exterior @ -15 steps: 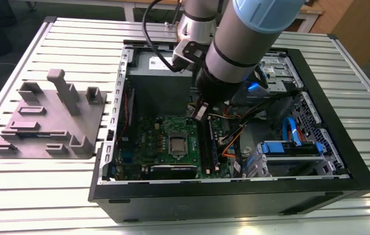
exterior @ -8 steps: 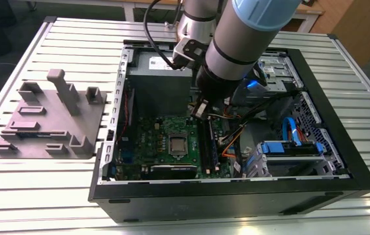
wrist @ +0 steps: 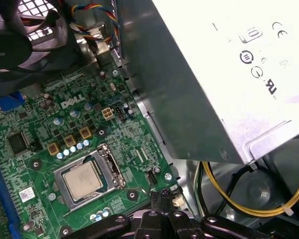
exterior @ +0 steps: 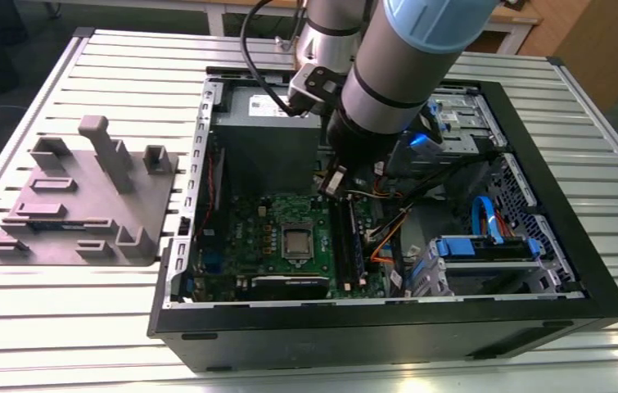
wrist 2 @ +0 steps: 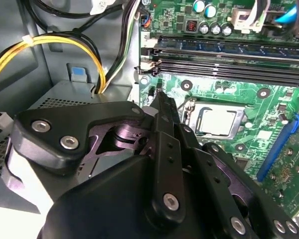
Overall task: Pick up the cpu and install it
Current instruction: 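Install the first cpu locking lever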
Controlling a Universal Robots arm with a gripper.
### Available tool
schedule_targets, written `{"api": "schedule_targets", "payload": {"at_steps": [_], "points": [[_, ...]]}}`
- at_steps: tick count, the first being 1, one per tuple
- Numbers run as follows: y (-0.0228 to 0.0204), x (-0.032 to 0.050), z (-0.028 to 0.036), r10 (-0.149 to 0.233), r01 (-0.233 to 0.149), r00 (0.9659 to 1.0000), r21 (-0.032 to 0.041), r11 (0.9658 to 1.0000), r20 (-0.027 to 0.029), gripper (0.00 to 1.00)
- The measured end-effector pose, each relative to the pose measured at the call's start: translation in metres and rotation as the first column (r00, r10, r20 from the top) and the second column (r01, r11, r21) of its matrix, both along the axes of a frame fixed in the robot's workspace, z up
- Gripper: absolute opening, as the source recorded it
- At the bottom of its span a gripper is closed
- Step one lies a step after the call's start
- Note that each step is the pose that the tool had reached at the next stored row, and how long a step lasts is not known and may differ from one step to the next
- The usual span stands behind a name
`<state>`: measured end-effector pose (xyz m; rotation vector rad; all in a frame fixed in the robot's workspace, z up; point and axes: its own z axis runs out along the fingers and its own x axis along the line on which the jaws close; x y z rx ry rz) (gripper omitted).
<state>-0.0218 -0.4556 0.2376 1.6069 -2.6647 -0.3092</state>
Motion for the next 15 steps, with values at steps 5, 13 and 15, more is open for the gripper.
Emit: {"api": "schedule_targets", "payload": {"at_steps": [5, 13, 15], "points": [[0.0007, -0.0054, -0.0009, 0.005, -0.005, 1.0, -0.0003, 1.0, -0.0001, 0.11], [-0.0033, -0.0069, -0.0011, 0.027, -0.027, 0.9996, -0.0054, 0.9996, -0.0001, 0.11], [-0.0039, -0.0074, -0.0013, 0.048, -0.048, 0.9989, -0.0052, 0.9989, 0.0, 0.11]]}}
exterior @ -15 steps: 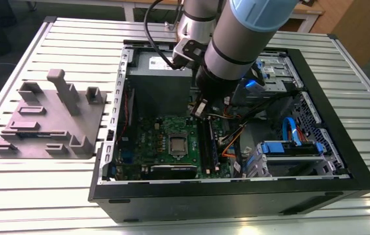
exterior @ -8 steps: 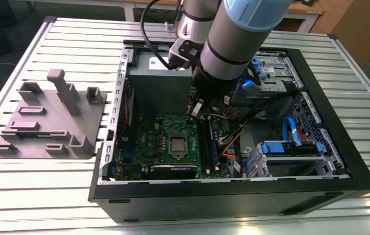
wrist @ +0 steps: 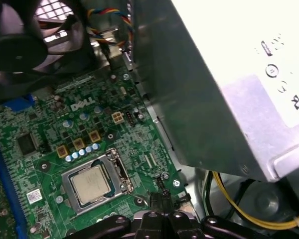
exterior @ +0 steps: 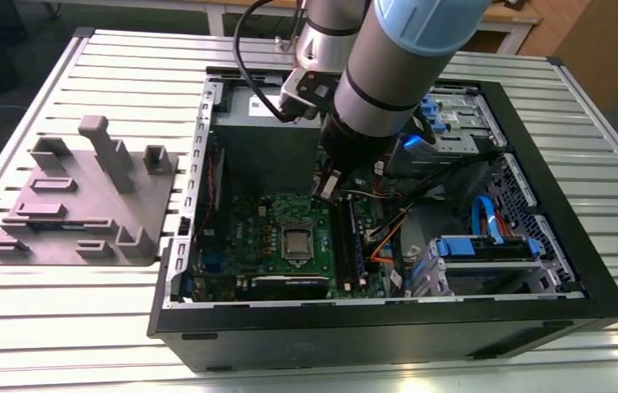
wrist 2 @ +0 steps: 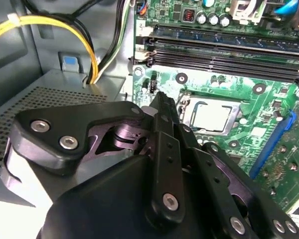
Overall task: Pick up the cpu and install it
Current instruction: 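Install the first cpu locking lever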
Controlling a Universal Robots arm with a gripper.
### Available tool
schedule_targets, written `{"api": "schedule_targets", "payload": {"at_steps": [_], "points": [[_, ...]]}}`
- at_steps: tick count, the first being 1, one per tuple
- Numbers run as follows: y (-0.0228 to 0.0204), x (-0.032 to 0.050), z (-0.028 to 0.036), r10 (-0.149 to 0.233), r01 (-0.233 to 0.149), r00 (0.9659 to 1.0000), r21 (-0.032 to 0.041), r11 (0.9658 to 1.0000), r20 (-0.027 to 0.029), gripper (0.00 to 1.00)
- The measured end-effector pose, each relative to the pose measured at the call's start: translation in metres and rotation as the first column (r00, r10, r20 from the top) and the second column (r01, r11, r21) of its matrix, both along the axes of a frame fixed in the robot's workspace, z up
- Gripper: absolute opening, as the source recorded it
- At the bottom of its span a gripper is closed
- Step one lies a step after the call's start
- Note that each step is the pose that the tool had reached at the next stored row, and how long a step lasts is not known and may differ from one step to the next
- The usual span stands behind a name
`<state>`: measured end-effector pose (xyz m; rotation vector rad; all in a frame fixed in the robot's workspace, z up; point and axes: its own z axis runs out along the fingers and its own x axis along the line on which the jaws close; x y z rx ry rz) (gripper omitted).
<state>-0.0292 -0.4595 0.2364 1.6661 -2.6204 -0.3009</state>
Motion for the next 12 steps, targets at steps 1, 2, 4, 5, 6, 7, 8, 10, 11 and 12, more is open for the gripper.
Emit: {"api": "schedule_targets", "payload": {"at_steps": [1, 2, 4, 5, 6, 7, 8, 10, 11, 12], "points": [[-0.0006, -0.0003, 0.0, 0.007, -0.007, 1.0, -0.0002, 1.0, 0.0, 0.11], [-0.0018, -0.0007, 0.0, 0.011, -0.011, 0.9999, -0.0001, 0.9999, 0.0003, 0.11], [-0.0054, -0.0014, -0.0001, 0.015, -0.015, 0.9999, 0.0, 0.9999, 0.0015, 0.11], [-0.0066, -0.0015, -0.0002, 0.017, -0.017, 0.9999, -0.0001, 0.9999, 0.0019, 0.11], [-0.0068, -0.0015, -0.0002, 0.017, -0.017, 0.9999, -0.0001, 0.9999, 0.0021, 0.11], [-0.0068, -0.0015, -0.0002, 0.017, -0.017, 0.9999, 0.0, 0.9999, 0.0021, 0.11], [-0.0068, -0.0015, -0.0002, 0.017, -0.017, 0.9999, 0.0, 0.9999, 0.0021, 0.11], [-0.0068, -0.0015, -0.0001, 0.018, -0.018, 0.9998, -0.0001, 0.9998, 0.0021, 0.11], [-0.0068, -0.0015, -0.0001, 0.019, -0.019, 0.9998, -0.0001, 0.9998, 0.0021, 0.11], [-0.0068, -0.0015, -0.0001, 0.019, -0.019, 0.9998, -0.0001, 0.9998, 0.0021, 0.11]]}}
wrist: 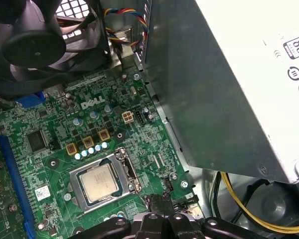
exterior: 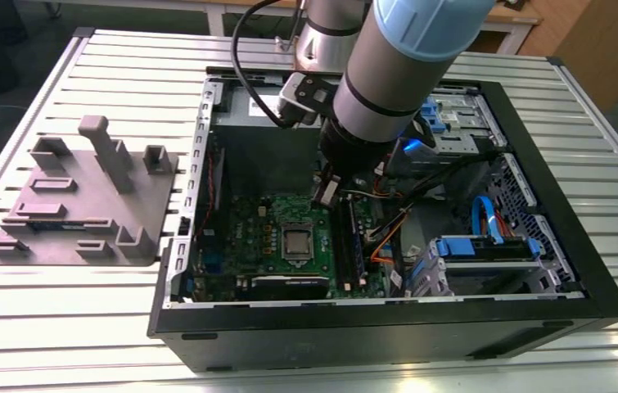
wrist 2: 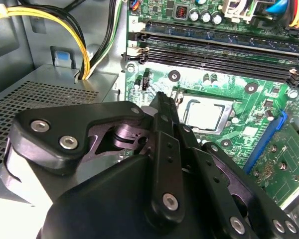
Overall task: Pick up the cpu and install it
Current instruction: 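Install the first cpu locking lever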
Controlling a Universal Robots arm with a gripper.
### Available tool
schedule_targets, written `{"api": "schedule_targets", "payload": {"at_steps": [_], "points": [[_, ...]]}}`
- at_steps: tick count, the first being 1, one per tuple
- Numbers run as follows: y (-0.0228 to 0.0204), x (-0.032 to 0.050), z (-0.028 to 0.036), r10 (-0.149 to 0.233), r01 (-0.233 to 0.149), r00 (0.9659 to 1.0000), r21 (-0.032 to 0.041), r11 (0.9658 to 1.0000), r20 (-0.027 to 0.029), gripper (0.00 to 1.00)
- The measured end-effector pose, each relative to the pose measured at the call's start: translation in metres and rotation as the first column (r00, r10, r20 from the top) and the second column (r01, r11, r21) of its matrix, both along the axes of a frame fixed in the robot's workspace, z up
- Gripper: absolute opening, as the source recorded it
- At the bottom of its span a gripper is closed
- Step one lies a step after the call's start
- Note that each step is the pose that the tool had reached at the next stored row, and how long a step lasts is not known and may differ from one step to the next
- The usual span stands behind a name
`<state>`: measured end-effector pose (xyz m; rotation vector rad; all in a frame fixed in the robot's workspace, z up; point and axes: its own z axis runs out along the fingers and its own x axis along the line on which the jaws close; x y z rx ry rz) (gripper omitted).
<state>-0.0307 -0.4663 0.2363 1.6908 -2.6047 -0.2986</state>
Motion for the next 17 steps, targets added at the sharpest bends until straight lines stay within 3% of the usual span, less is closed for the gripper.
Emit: {"api": "schedule_targets", "payload": {"at_steps": [5, 8, 10, 12, 13, 17], "points": [[0.0, 0.0, 0.0, 0.0, 0.0, 1.0, 0.0, 1.0, 0.0001, 0.11], [-0.0002, 0.0001, 0.0, 0.001, -0.001, 1.0, 0.0, 1.0, 0.0035, 0.11], [-0.0007, -0.0001, -0.0003, 0.002, -0.002, 1.0, 0.0, 1.0, 0.0085, 0.11], [-0.0013, -0.0016, -0.0007, 0.003, -0.003, 0.9998, 0.0, 1.0, 0.0216, 0.11], [-0.002, -0.0017, -0.001, 0.006, -0.006, 0.9997, 0.0, 1.0, 0.0256, 0.11], [-0.0028, -0.0018, -0.0022, 0.057, -0.057, 0.998, 0.0, 0.9983, 0.0278, 0.11]]}}
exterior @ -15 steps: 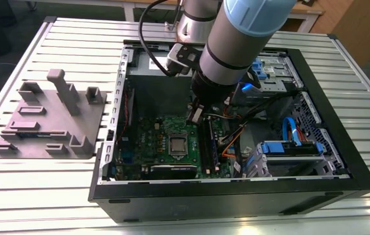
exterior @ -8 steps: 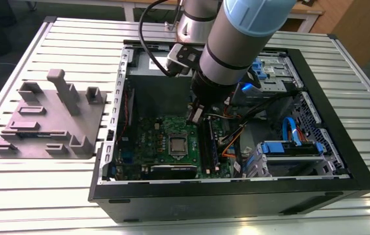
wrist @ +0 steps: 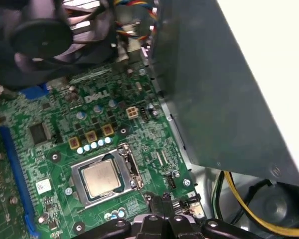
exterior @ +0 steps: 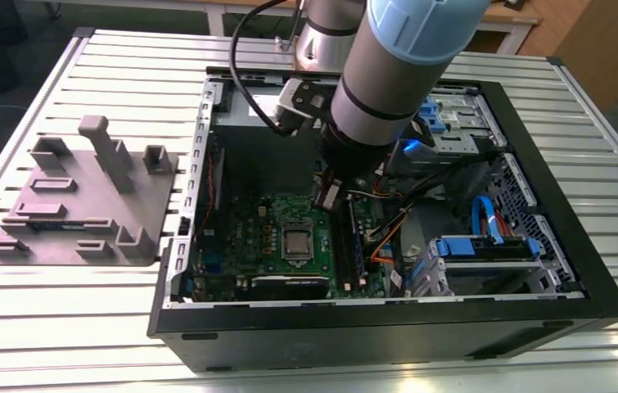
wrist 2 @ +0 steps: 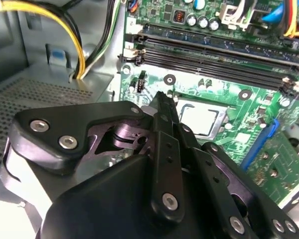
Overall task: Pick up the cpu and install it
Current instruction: 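Install the first cpu locking lever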
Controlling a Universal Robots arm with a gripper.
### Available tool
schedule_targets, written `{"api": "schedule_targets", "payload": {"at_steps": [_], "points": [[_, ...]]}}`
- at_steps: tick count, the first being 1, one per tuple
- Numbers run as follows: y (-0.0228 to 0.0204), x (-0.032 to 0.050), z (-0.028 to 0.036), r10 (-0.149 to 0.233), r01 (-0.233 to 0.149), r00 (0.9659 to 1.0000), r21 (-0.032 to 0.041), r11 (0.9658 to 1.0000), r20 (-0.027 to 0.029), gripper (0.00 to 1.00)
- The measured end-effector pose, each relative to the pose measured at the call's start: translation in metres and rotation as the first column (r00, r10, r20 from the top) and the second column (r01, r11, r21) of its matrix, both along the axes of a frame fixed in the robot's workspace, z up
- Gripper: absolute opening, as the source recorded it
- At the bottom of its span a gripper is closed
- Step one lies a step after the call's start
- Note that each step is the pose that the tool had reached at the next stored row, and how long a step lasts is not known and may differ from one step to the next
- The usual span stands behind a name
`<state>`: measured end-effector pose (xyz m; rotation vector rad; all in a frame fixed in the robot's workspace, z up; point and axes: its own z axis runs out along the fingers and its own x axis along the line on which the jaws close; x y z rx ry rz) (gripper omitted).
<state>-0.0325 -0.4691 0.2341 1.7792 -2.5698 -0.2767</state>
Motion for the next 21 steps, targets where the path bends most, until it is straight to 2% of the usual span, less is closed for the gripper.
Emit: {"api": "schedule_targets", "payload": {"at_steps": [2, 9, 18, 19, 21], "points": [[-0.0002, -0.0002, -0.0006, 0.032, -0.032, 0.9995, -0.0002, 0.9995, 0.0, 0.11], [-0.0054, -0.0069, -0.0018, 0.057, -0.057, 0.9984, 0.0, 0.9984, 0.0, 0.11], [-0.0088, -0.007, -0.0022, 0.09, -0.09, 0.996, -0.0002, 0.996, 0.0004, 0.11], [-0.0088, -0.007, -0.0022, 0.099, -0.099, 0.9951, -0.0001, 0.9951, 0.0012, 0.11], [-0.0094, -0.0069, -0.0022, 0.112, -0.112, 0.9937, -0.0004, 0.9937, 0.0108, 0.11]]}}
